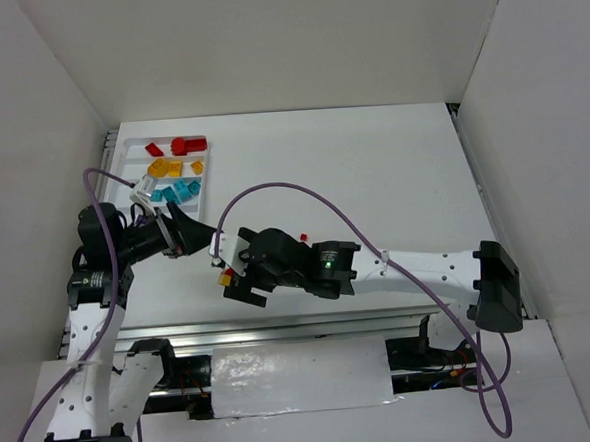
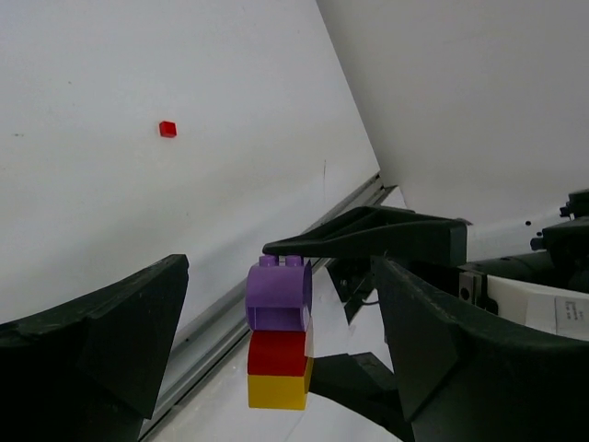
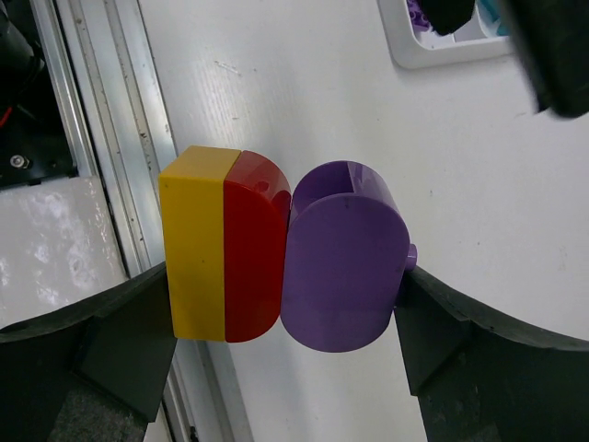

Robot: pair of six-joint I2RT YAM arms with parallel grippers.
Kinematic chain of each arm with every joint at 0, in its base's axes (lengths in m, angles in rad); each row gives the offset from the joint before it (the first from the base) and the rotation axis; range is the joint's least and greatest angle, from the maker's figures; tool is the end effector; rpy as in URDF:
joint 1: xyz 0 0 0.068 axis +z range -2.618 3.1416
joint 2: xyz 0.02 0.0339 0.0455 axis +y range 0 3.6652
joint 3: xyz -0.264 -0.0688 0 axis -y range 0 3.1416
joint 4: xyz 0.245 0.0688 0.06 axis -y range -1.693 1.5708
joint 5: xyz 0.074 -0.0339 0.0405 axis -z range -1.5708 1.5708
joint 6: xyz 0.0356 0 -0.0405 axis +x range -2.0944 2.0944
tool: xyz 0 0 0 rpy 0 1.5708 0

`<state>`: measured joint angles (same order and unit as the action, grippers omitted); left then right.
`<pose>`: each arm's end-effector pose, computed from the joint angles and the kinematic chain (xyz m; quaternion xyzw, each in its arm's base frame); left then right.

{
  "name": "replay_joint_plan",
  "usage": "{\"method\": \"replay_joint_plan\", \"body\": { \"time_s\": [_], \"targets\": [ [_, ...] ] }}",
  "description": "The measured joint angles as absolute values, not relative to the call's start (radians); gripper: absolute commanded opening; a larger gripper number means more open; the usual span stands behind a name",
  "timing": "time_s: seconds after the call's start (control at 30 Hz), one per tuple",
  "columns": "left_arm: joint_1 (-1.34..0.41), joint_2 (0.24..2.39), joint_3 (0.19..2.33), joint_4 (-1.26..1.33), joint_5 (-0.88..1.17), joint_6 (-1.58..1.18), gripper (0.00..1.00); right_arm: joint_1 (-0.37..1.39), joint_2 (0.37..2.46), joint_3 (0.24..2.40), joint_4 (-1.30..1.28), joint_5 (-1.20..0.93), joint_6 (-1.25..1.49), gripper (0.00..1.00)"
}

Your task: Sort the legos into containers by color

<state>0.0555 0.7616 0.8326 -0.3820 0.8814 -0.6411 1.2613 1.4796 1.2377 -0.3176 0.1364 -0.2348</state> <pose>0.1623 -0.0185 0.3433 -0.0133 0.7728 -0.4838 0.4106 0.1084 0.3231 0.3180 -0.5695 0.6623 0.1853 0.4503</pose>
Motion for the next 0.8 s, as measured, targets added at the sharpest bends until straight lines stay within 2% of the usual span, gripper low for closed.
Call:
{"method": "replay_joint_plan", "body": {
  "time_s": [0.33,0.53,0.73,0.77,0.8],
  "targets": [
    [0.01,0.724,0.828,-0.444,0.906,-0.602,0.92,1.27,1.472,1.243,-0.315,0.175,-0.277,0.23],
    [-0.065,0.735,0.807,-0.439,0.883,-0.609,0.83,1.274,1.471,1.259,-0.313,0.192,-0.299,0.23],
    [-0.149,0.791,0.785,-0.395,0.846,-0.636,0.57,1.279,1.46,1.27,-0.306,0.205,-0.324,0.24],
    [-0.162,0.799,0.785,-0.388,0.838,-0.641,0.42,1.279,1.459,1.272,-0.303,0.205,-0.328,0.24],
    [-0.173,0.805,0.785,-0.377,0.842,-0.653,0.34,1.279,1.459,1.274,-0.308,0.208,-0.33,0.24]
  ]
}}
